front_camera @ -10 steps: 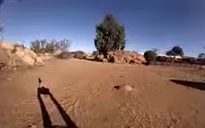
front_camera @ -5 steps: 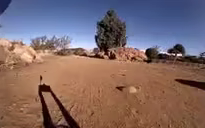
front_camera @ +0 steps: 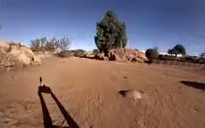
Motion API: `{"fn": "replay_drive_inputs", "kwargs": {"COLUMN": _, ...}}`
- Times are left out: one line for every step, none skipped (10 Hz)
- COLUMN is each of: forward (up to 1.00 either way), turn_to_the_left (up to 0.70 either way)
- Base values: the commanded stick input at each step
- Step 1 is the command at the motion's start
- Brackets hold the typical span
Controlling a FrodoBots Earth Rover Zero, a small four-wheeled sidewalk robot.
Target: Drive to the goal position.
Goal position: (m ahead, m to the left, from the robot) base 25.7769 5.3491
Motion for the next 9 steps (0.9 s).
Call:
{"fn": "replay_drive_inputs", "kwargs": {"forward": 0.5, "turn_to_the_left": 0.0}}
{"fn": "replay_drive_inputs", "kwargs": {"forward": 0.5, "turn_to_the_left": 0.0}}
{"fn": "replay_drive_inputs", "kwargs": {"forward": 0.5, "turn_to_the_left": 0.0}}
{"fn": "replay_drive_inputs", "kwargs": {"forward": 0.5, "turn_to_the_left": 0.0}}
{"fn": "replay_drive_inputs", "kwargs": {"forward": 0.5, "turn_to_the_left": 0.0}}
{"fn": "replay_drive_inputs", "kwargs": {"forward": 0.5, "turn_to_the_left": 0.0}}
{"fn": "replay_drive_inputs", "kwargs": {"forward": 0.5, "turn_to_the_left": 0.0}}
{"fn": "replay_drive_inputs", "kwargs": {"forward": 0.5, "turn_to_the_left": 0.0}}
{"fn": "replay_drive_inputs", "kwargs": {"forward": 0.5, "turn_to_the_left": 0.0}}
